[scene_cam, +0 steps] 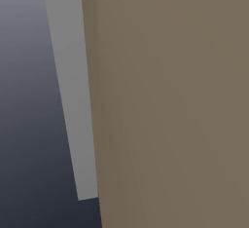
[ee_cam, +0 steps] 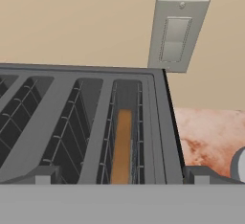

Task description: Start the toaster. Once the lever pops up, take the bread to the plate on the dining counter.

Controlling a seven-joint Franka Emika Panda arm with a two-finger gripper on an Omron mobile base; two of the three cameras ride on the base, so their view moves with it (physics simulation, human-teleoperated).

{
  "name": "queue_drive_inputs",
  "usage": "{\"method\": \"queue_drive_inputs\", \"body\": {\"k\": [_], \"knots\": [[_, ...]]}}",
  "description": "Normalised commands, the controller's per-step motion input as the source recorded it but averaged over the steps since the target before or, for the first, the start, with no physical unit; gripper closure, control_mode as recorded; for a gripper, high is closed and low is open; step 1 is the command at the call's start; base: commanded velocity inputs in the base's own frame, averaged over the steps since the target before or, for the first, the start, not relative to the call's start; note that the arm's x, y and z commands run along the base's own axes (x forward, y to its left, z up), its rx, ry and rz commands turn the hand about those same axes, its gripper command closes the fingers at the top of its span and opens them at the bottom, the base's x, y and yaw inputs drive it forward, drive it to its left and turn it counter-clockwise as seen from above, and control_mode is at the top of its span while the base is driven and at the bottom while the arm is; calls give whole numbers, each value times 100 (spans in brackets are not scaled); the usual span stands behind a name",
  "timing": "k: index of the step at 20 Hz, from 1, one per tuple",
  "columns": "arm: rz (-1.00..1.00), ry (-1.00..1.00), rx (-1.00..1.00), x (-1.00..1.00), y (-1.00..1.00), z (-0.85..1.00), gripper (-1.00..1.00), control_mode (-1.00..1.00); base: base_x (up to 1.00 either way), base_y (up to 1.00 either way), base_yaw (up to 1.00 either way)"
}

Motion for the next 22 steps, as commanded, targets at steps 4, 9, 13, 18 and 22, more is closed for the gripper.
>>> {"method": "queue_drive_inputs", "body": {"k": [4,9,13,18,22], "knots": [[0,0,0,0,0,0,-100,-100,0,0,0],[0,0,0,0,0,0,-100,-100,0,0,0],[0,0,0,0,0,0,-100,-100,0,0,0],[0,0,0,0,0,0,-100,-100,0,0,0],[0,0,0,0,0,0,-100,-100,0,0,0]]}}
